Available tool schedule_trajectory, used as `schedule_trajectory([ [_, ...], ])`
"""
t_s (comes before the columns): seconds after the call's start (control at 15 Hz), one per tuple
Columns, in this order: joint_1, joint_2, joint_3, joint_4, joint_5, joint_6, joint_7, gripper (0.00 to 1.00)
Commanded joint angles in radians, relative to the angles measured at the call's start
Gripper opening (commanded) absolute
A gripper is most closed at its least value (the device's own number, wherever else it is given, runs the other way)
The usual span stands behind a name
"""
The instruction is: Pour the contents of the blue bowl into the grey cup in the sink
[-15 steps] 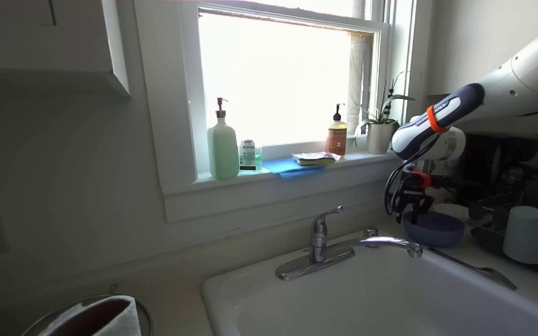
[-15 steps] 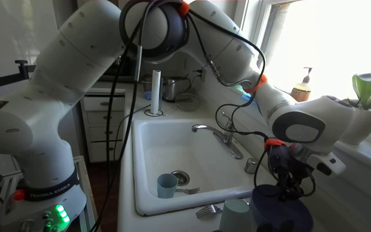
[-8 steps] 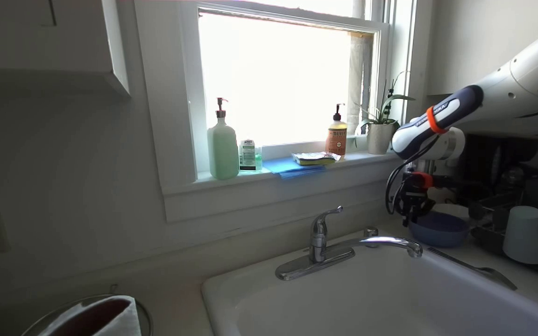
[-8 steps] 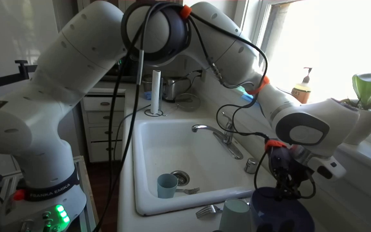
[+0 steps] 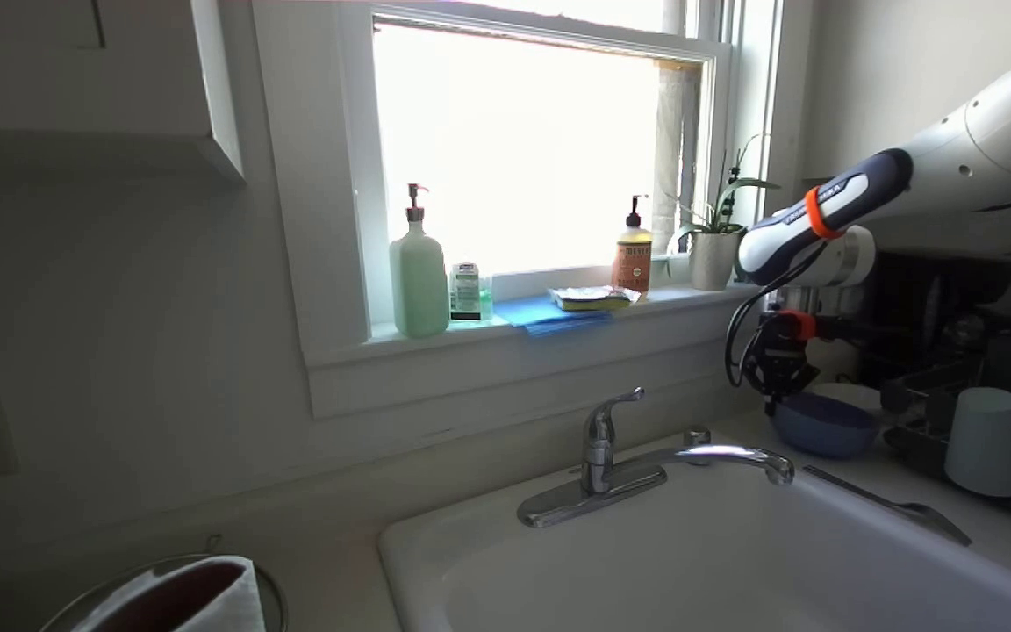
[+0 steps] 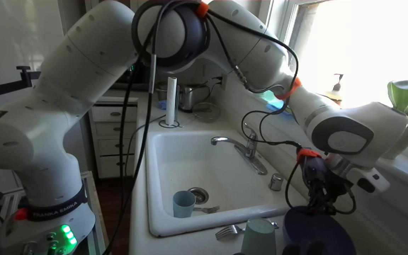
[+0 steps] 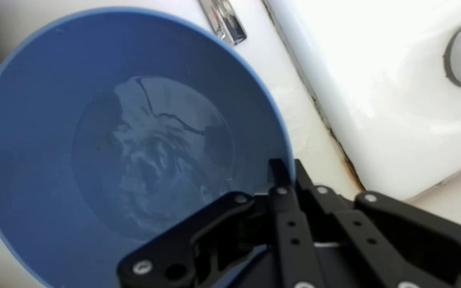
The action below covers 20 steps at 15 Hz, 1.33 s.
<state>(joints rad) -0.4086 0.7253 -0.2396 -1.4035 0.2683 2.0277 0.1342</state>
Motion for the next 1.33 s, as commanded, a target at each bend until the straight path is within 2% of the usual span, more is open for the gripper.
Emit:
schedule_trajectory([
  [0.0, -0.013, -0.010, 0.014, 0.031, 0.000, -0.046, 0.025, 0.01],
  [0.27, -0.006, -0.023, 0.018, 0.044, 0.002, -0.069, 0.047, 0.01],
  [0.67, 0.018, -0.046, 0.020, 0.039, 0.016, -0.061, 0.148, 0.01],
  [1.07, 0.082, -0.151, 0.015, -0.049, 0.013, -0.051, 0.257, 0.01],
  [1.27, 0.120, -0.232, 0.017, -0.144, 0.009, -0.043, 0.306, 0.01],
])
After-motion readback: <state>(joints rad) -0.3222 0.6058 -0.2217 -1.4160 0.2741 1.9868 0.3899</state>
